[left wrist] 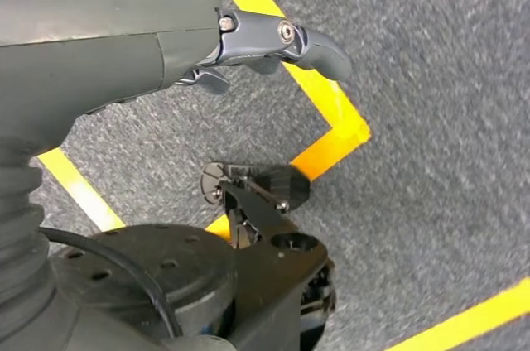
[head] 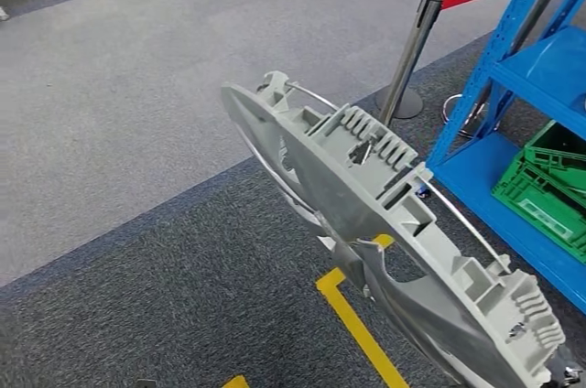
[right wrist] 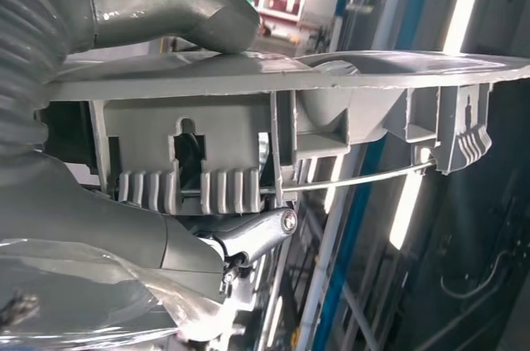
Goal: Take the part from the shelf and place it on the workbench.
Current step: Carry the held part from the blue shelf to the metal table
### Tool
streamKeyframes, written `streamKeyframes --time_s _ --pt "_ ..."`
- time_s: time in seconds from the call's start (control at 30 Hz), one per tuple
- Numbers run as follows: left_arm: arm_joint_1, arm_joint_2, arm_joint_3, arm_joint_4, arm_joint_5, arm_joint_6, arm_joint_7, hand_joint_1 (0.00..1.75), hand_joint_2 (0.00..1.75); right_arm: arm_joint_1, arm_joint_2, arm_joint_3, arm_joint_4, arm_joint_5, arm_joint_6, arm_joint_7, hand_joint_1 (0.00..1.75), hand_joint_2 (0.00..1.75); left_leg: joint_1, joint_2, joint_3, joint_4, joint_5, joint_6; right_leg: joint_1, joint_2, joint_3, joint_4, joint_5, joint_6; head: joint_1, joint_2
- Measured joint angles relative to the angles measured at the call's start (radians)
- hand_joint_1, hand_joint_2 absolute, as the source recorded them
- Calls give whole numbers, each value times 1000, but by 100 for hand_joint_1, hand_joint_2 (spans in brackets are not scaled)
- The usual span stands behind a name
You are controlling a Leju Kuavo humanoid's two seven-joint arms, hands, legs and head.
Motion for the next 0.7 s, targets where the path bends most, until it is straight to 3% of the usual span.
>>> streamKeyframes --time_s 0.07,0.13,0.2,0.3,0.33,0.37,0.4,0.43,0.5,0.57,0.63,0.7 --pt "0 0 0 0 0 0 0 0 175 1 0 0 0 0 0 0 175 175 2 -16 -11 7 1 -11 1 23 21 -44 5 -6 -1 0" --pt "2 1 0 0 0 0 0 0 175 1 0 0 0 0 0 0 175 175 6 -29 -18 10 4 -22 2 5 24 -50 10 -15 0 0" --pt "3 1 0 0 0 0 0 0 175 1 0 -1 0 0 0 0 175 175 6 -7 -34 46 -20 -33 -2 -18 31 -59 13 -25 -5 0" --pt "0 0 0 0 0 0 0 0 175 2 0 -1 0 0 0 0 175 175 13 47 -116 226 -111 -51 -1 -56 36 -62 12 -33 -10 0" --pt "0 0 0 0 0 0 0 0 175 2 0 -1 0 0 0 0 175 175 17 52 -138 273 -125 -55 -1 -68 36 -62 11 -33 -11 0" --pt "1 0 0 0 0 0 0 0 175 2 0 -2 0 0 0 0 175 175 20 55 -143 287 -121 -57 -1 -79 37 -62 10 -32 -11 0" --pt "2 0 0 0 0 0 0 0 175 2 0 -2 0 0 0 0 175 175 23 59 -129 261 -99 -59 -1 -89 39 -62 8 -30 -11 0" --pt "3 0 0 0 0 0 0 0 175 2 0 -2 0 0 0 0 175 175 24 68 -96 200 -65 -58 -1 -99 42 -62 6 -27 -11 0" --pt "1 1 0 0 0 0 0 0 175 2 0 -1 0 0 0 0 175 175 19 111 -27 67 -17 -51 2 -117 48 -61 1 -18 -11 0" --pt "-1 1 0 0 0 0 0 0 175 2 0 -1 0 0 0 0 175 175 10 135 -5 13 -9 -39 7 -133 51 -60 -4 -7 -11 0" --pt "1 1 0 0 0 0 0 0 175 1 0 -1 0 0 0 0 175 175 8 115 -9 8 -7 -24 6 -146 54 -63 -7 5 -11 0" --pt "2 1 0 0 0 0 0 0 175 0 0 -1 0 0 0 0 175 175 10 96 -6 1 -3 -10 2 -117 44 -36 -33 13 -8 0"
